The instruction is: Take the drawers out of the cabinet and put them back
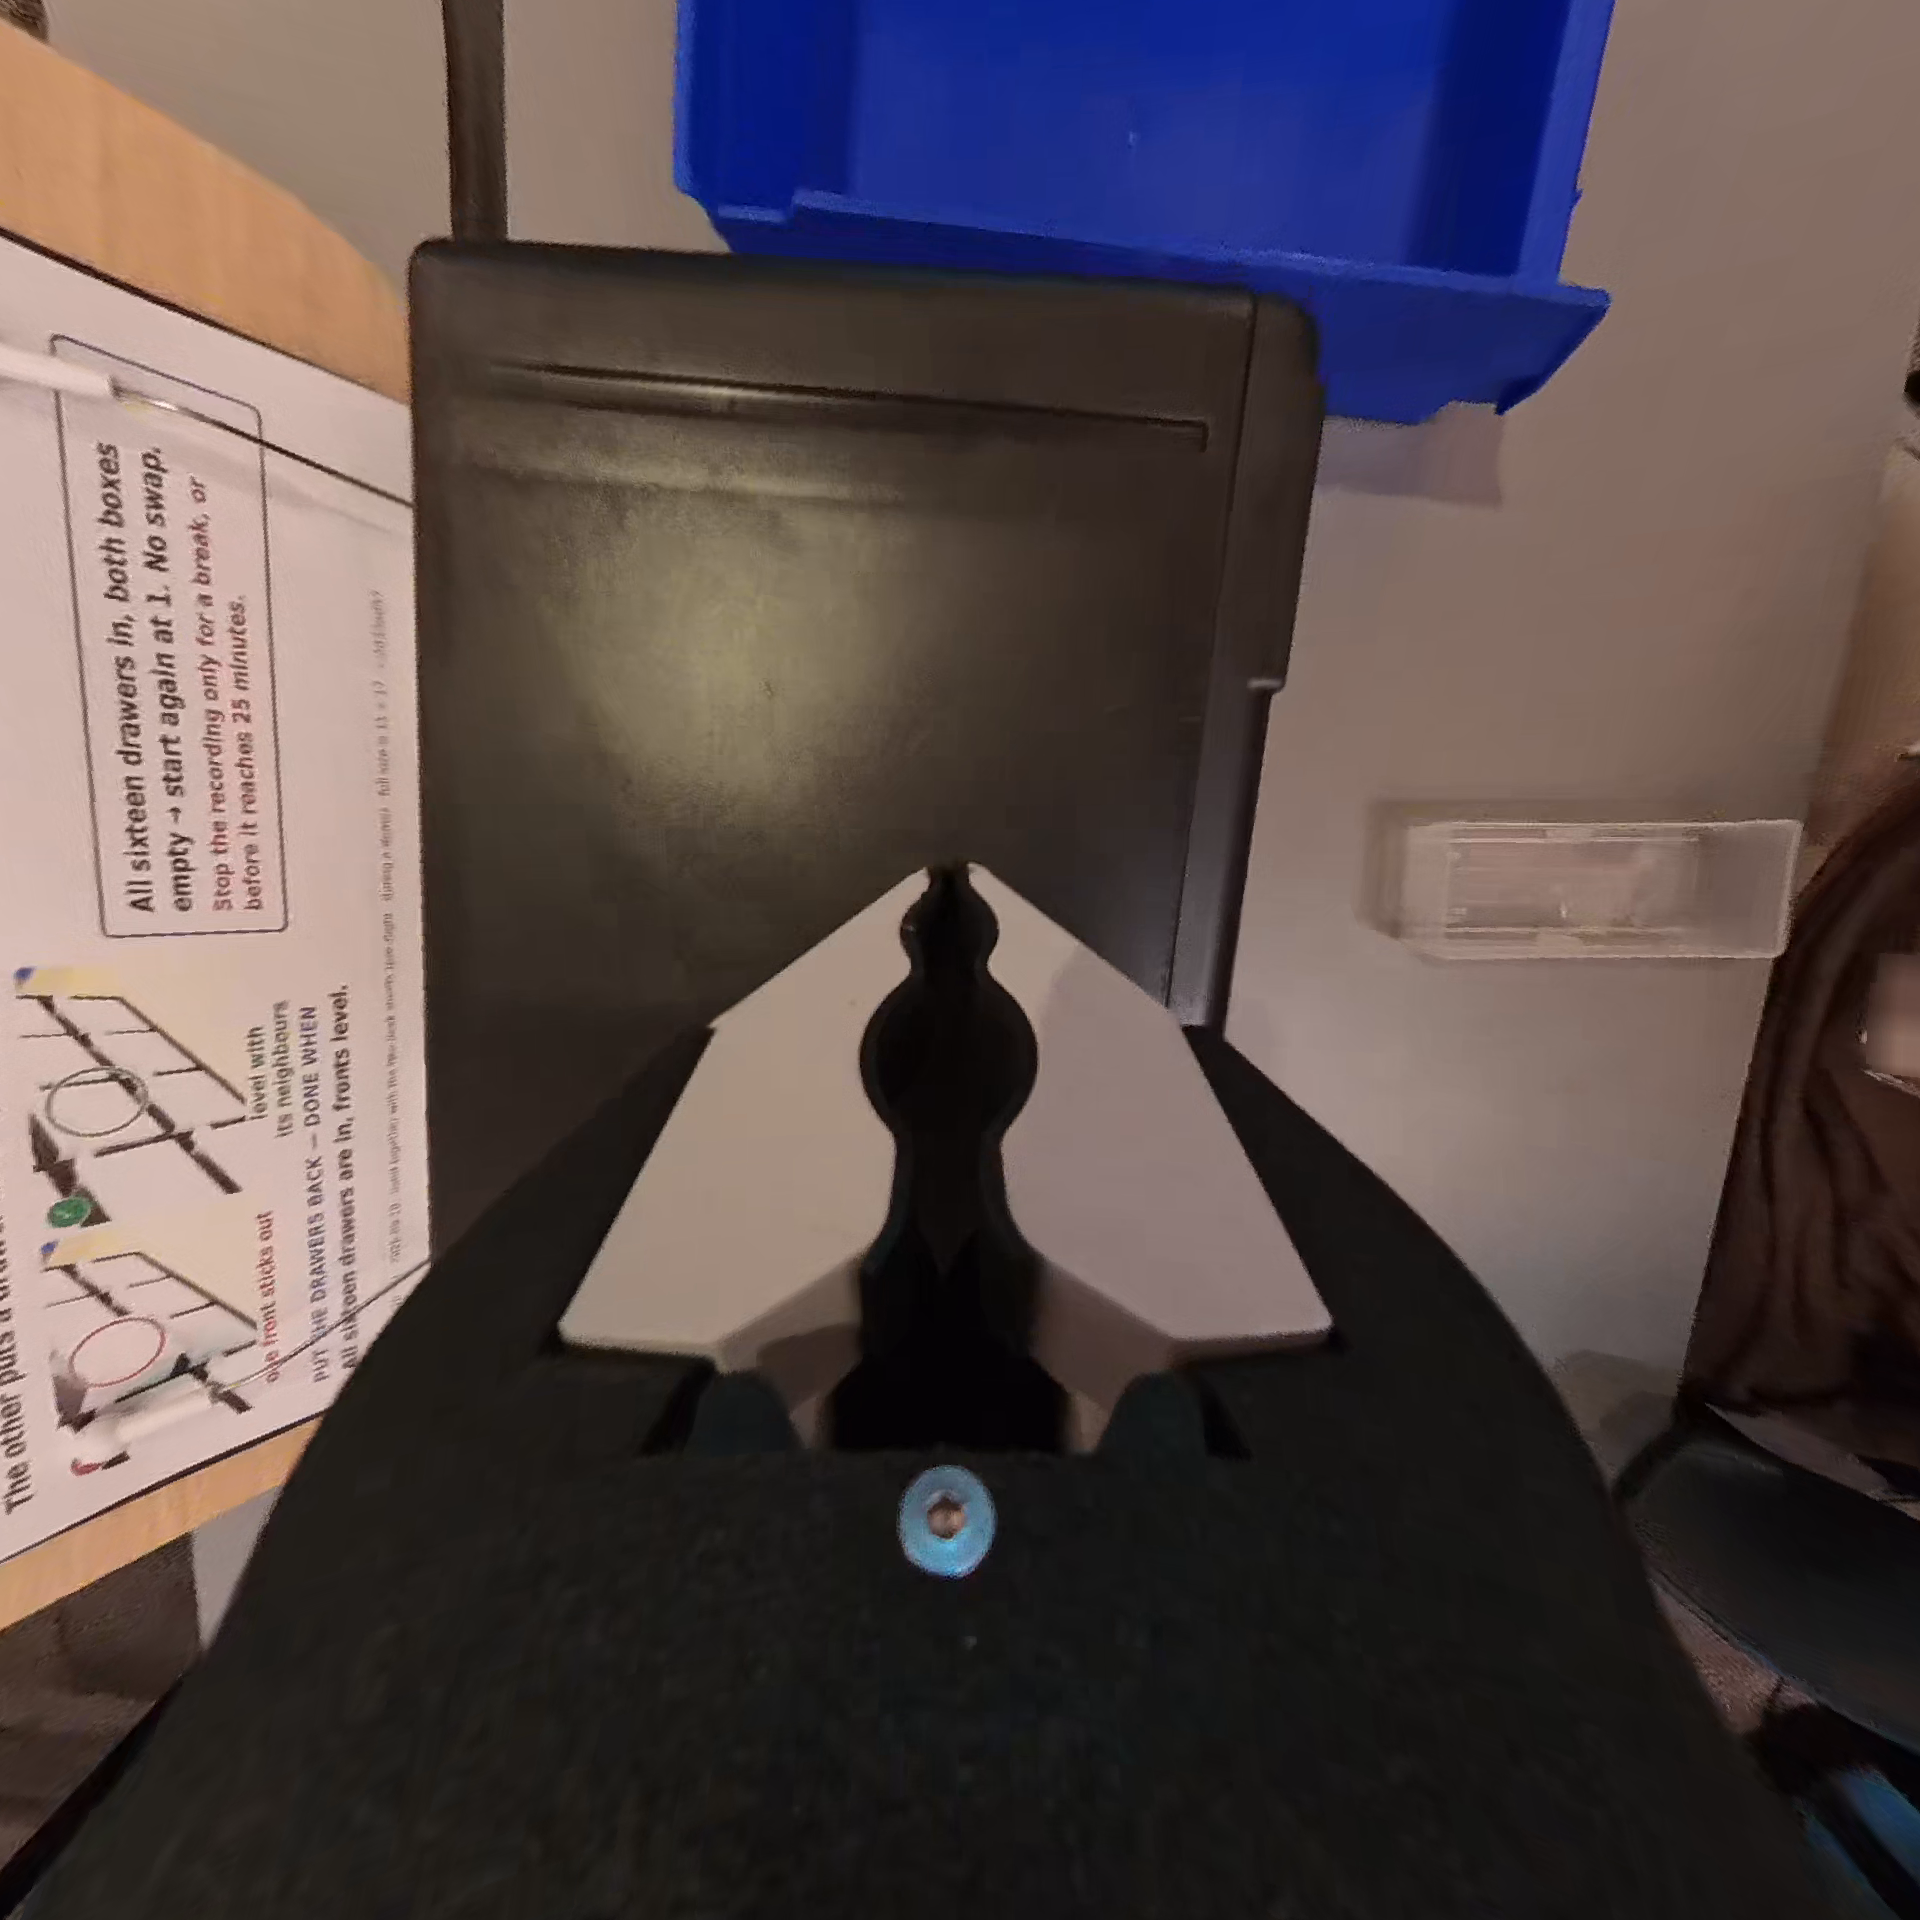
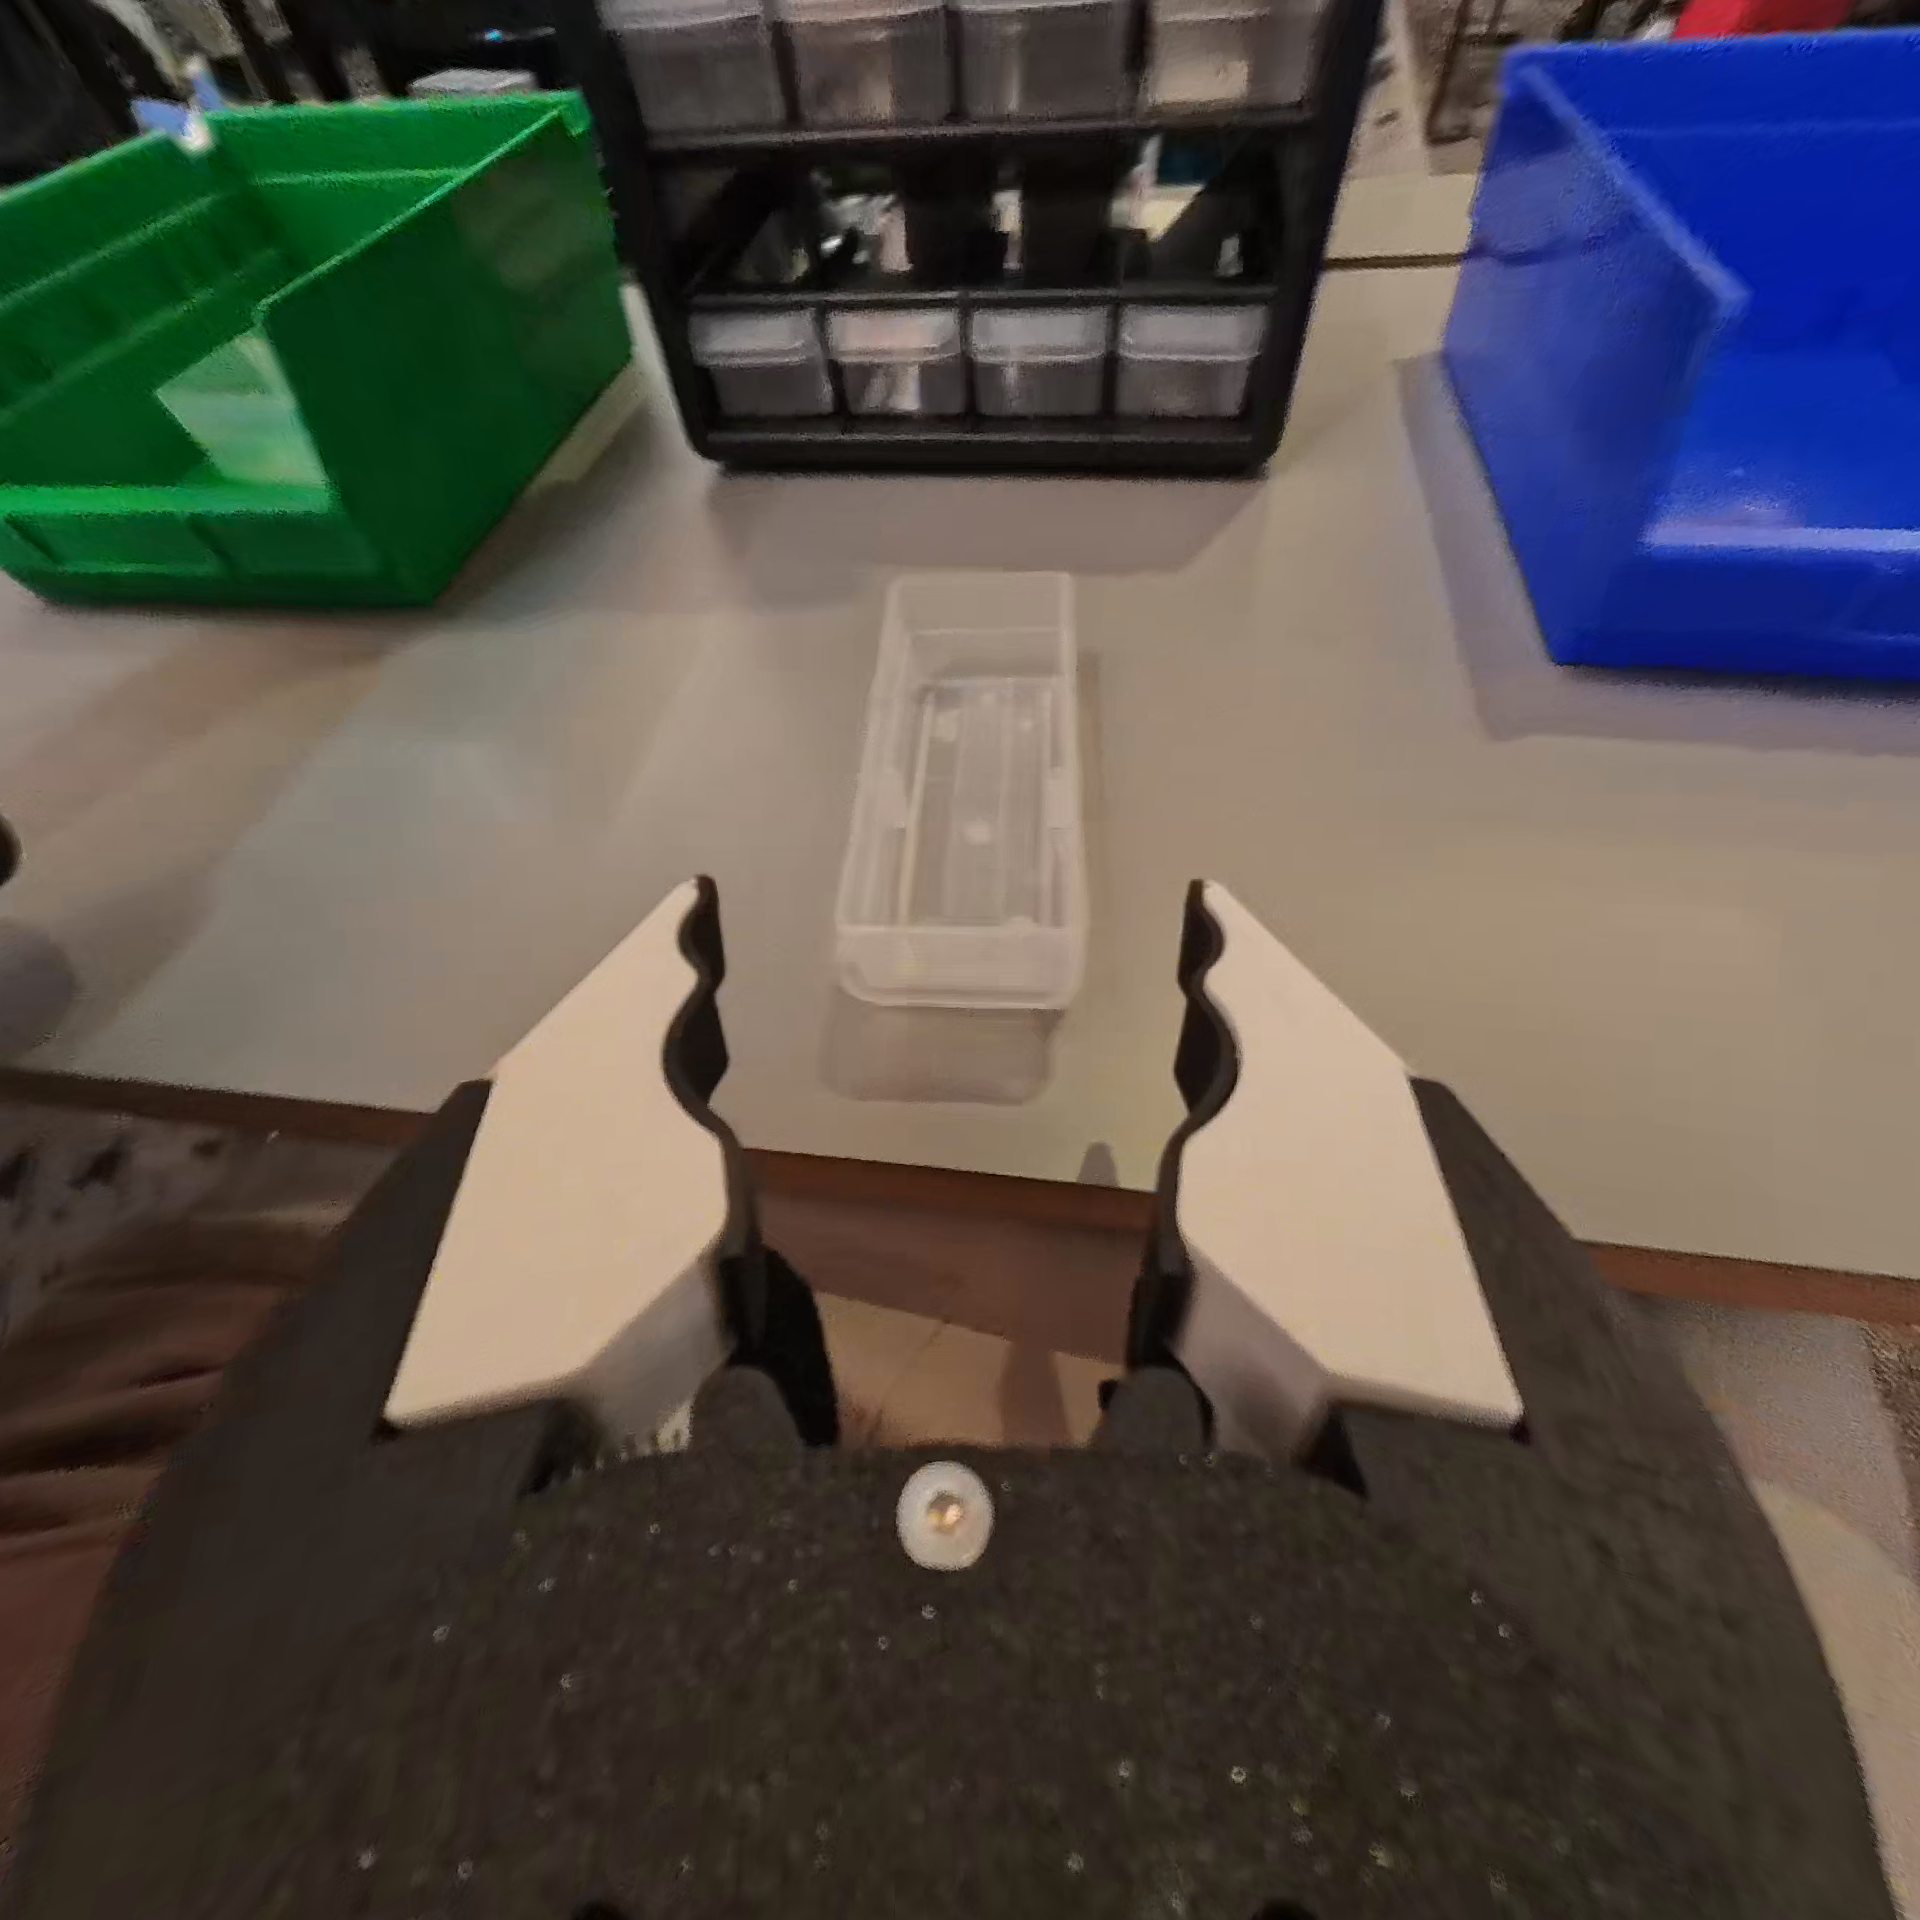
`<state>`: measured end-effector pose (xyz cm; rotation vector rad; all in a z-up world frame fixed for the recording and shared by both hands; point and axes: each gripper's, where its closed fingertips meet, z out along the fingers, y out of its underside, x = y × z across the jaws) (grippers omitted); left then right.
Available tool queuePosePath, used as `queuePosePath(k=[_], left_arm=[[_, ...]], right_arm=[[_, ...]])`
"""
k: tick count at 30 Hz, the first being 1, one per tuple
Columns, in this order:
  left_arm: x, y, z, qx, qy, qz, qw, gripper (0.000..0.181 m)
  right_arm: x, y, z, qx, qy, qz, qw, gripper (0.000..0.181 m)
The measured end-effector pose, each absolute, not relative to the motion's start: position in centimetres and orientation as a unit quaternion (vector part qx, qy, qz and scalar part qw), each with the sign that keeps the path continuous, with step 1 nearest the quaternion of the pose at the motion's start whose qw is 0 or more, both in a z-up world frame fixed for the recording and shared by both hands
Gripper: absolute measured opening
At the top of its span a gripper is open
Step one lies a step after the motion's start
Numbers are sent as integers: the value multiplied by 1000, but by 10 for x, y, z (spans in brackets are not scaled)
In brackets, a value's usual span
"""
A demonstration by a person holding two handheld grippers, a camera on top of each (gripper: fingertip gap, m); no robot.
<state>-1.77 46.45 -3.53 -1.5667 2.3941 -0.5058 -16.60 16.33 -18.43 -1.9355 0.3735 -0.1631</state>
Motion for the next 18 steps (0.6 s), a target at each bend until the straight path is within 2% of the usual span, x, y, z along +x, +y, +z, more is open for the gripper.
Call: queuePosePath(k=[7, 13, 16, 18], left_arm=[[-18, 464, -36, -545, 813, -149, 137, 0], [-18, 465, -36, -545, 817, -135, 132, 0], [-18, 465, -36, -542, 822, -116, 132, 0], [-18, 465, -36, -541, 823, -106, 135, 0]], right_arm=[[-165, 182, -222, -855, 174, -99, 478, 80], [-150, 193, -233, -857, 201, -99, 464, 77], [-148, 197, -241, -864, 196, -94, 454, 66], [-148, 199, -240, -865, 181, -95, 458, 65]])
